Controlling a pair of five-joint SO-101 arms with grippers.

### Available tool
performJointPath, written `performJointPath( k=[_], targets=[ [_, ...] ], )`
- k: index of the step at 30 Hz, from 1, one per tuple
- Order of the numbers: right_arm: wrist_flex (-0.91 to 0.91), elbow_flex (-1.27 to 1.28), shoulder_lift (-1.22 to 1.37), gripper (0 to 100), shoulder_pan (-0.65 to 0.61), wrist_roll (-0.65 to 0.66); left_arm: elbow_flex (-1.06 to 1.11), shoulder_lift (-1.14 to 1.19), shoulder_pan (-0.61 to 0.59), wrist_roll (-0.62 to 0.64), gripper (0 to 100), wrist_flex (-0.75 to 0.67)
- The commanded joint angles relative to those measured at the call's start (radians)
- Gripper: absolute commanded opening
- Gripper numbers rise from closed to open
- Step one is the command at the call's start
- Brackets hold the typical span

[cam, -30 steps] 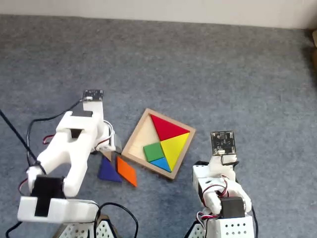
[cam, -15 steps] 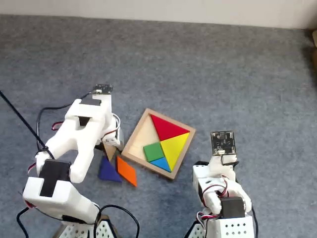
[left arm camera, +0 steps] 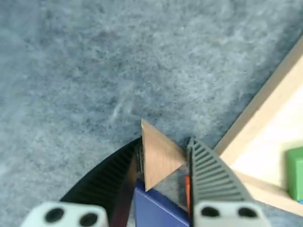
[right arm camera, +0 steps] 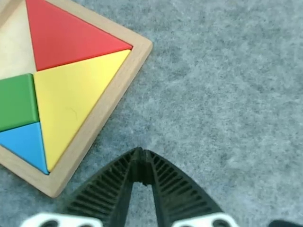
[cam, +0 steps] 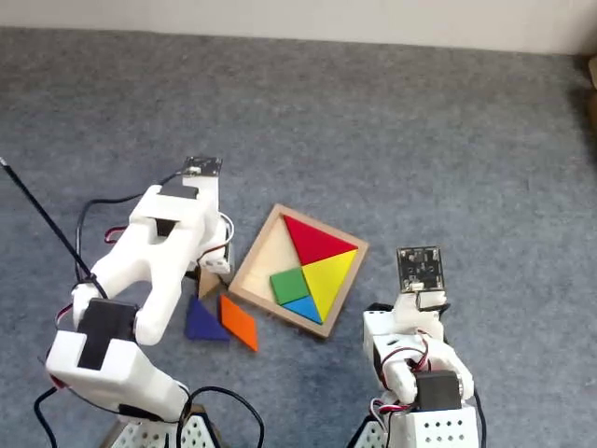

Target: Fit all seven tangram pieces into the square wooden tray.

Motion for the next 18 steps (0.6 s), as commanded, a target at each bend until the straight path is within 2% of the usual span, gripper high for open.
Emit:
performJointPath(
  k=[1,8,14,18],
  targets=[
    [0.007,0.105,-0.007,0.4,0.018,-0.003,-0.024,0.004,-0.012,-0.049,6,-0.005],
    [0.007,0.105,-0.007,0.4,0.018,-0.003,-0.031,-0.062,-0.005,-0.066,5,-0.003],
    [0.007,0.105,-0.007,0.4,0.018,-0.003,-0.027,-0.245,0.064,-0.061,5,-0.002],
    [0.007,0.105,-0.007,0.4,0.018,-0.003,-0.051,-0.278,0.124,-0.058,5,-0.003]
  ],
)
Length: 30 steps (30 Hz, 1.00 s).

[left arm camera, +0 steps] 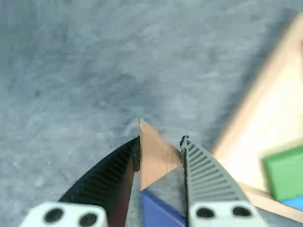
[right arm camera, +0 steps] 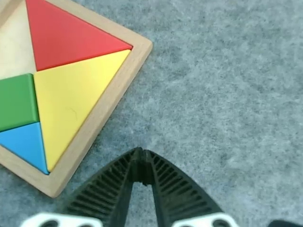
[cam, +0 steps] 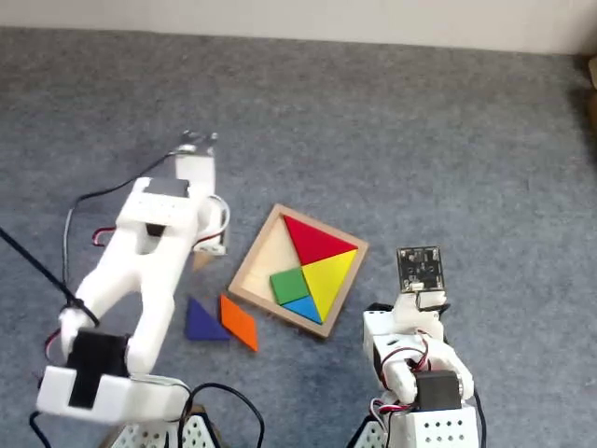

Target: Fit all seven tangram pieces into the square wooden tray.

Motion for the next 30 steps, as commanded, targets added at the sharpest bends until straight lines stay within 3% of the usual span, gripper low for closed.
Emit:
performJointPath(
  k=[1,8,17,21,25,30],
  targets=[
    [0.007,0.105,-0.007,0.4,0.018,-0.003,-0.056,-0.062,0.087,0.002,5,0.000],
    [0.007,0.105,-0.007,0.4,0.018,-0.003,-0.171,0.062,0.219,0.094,5,0.000],
    [0.005,0.105,-0.007,0.4,0.018,-0.003,-0.372,0.311,0.361,0.118,5,0.000],
    [0.005,0.105,-0.007,0.4,0.018,-0.003,-0.423,0.378,0.361,0.118,15,0.028],
    [0.005,0.105,-0.007,0.4,0.018,-0.003,-0.483,0.392,0.363,0.121,28,0.152],
    [0.004,0.105,-0.007,0.4,0.018,-0.003,-0.532,0.392,0.363,0.121,28,0.232]
  ],
)
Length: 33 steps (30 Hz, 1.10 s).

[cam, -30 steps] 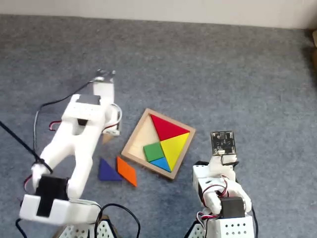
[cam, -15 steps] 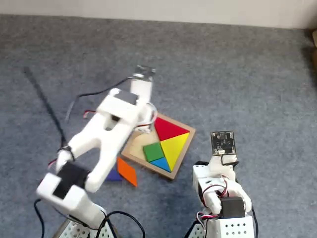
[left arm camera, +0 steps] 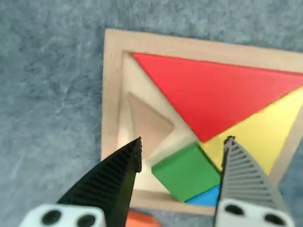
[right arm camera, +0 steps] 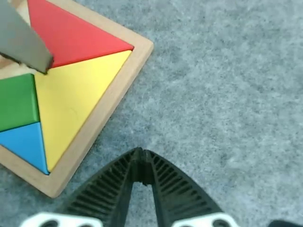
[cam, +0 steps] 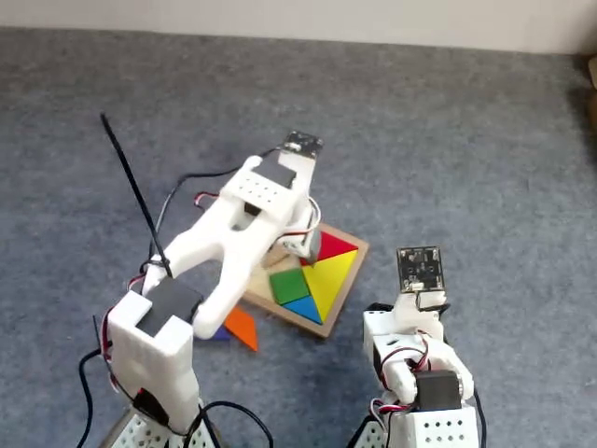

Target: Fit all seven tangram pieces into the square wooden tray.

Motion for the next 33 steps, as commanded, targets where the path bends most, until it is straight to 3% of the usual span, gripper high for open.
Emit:
performJointPath(
  k=[1,7,10,19,26,33],
  targets=[
    [0.004,0.105,-0.007,0.4,0.018,-0.003,-0.077,-0.010,0.012,0.011,28,0.058],
    [0.004,0.105,-0.007,0.4,0.018,-0.003,-0.131,-0.012,-0.033,0.000,28,0.104],
    [0.004,0.105,-0.007,0.4,0.018,-0.003,-0.134,-0.008,-0.068,-0.063,27,0.100],
    [0.004,0.105,-0.007,0.4,0.018,-0.003,-0.122,0.002,-0.151,-0.206,2,0.048],
    [0.004,0.105,-0.007,0.4,0.018,-0.003,-0.056,0.087,-0.108,-0.219,2,-0.072],
    [0.004,0.105,-0.007,0.4,0.018,-0.003,-0.056,0.143,0.038,-0.216,2,-0.078]
  ],
)
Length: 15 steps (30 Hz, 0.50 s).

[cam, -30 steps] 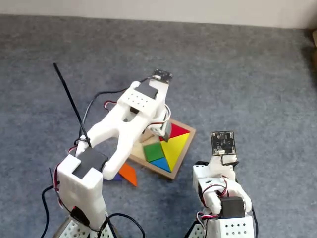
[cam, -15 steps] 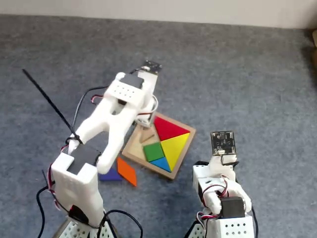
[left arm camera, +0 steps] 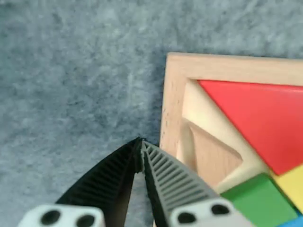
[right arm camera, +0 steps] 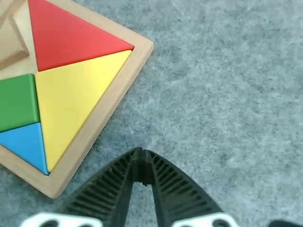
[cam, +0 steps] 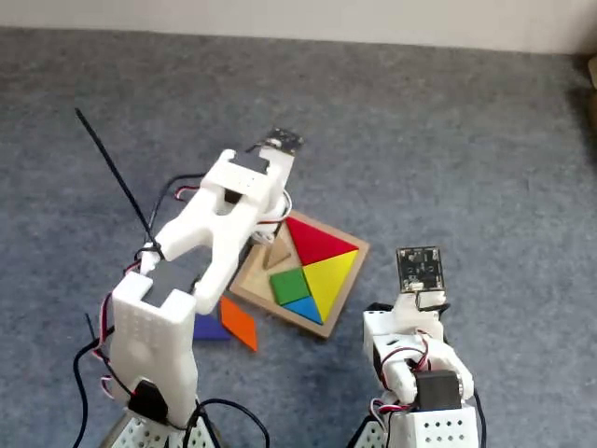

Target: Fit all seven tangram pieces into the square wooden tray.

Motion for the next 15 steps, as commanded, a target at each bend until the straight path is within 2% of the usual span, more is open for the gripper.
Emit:
performJointPath(
  k=[1,6,11,15],
  targets=[
    [0.004,0.105,-0.007,0.4,0.018,-0.003,-0.004,-0.022,0.142,-0.003,2,-0.014],
    [0.002,0.105,-0.007,0.4,0.018,-0.003,-0.012,-0.081,0.183,0.028,2,-0.006],
    [0.002,0.105,-0.007,0.4,0.018,-0.003,-0.013,-0.160,0.094,0.041,2,-0.003],
    [0.002,0.105,-0.007,0.4,0.018,-0.003,-0.015,-0.236,0.077,0.040,2,0.078]
  ],
)
